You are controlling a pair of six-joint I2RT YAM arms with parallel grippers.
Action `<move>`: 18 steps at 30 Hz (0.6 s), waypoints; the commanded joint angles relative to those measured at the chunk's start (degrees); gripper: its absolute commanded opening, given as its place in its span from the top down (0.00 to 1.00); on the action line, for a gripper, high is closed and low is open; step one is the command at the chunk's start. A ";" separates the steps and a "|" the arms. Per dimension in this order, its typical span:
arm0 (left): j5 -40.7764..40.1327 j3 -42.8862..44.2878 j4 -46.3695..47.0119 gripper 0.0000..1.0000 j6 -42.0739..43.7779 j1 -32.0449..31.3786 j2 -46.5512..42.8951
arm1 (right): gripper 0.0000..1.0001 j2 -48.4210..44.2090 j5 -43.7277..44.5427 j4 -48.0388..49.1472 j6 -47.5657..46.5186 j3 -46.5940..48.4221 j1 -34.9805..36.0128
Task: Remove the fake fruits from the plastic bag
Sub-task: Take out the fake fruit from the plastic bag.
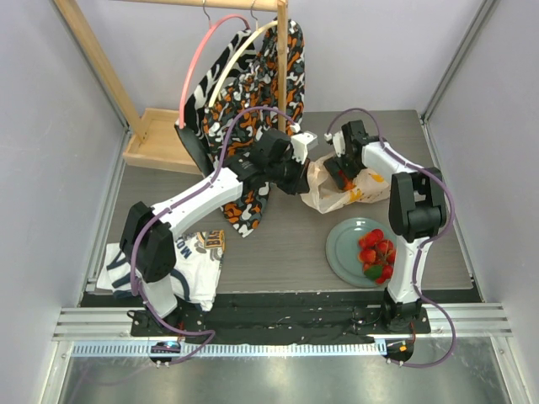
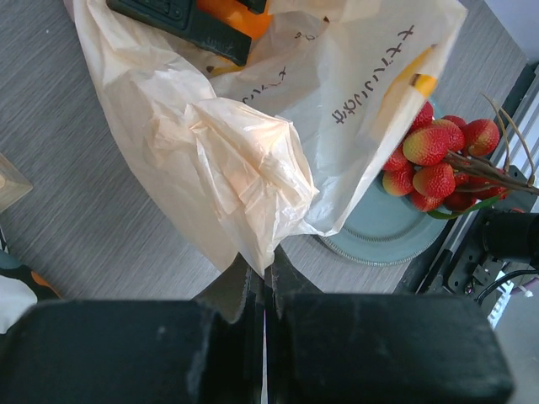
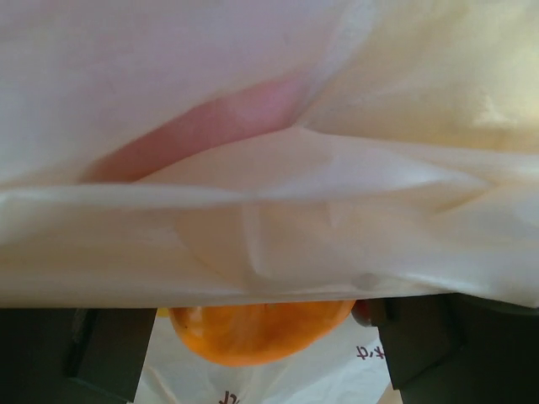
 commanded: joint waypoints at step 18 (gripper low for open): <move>-1.69 7.12 2.15 1.00 0.78 0.20 3.21 | 0.56 -26.25 -26.07 -18.02 -5.36 2.26 -0.18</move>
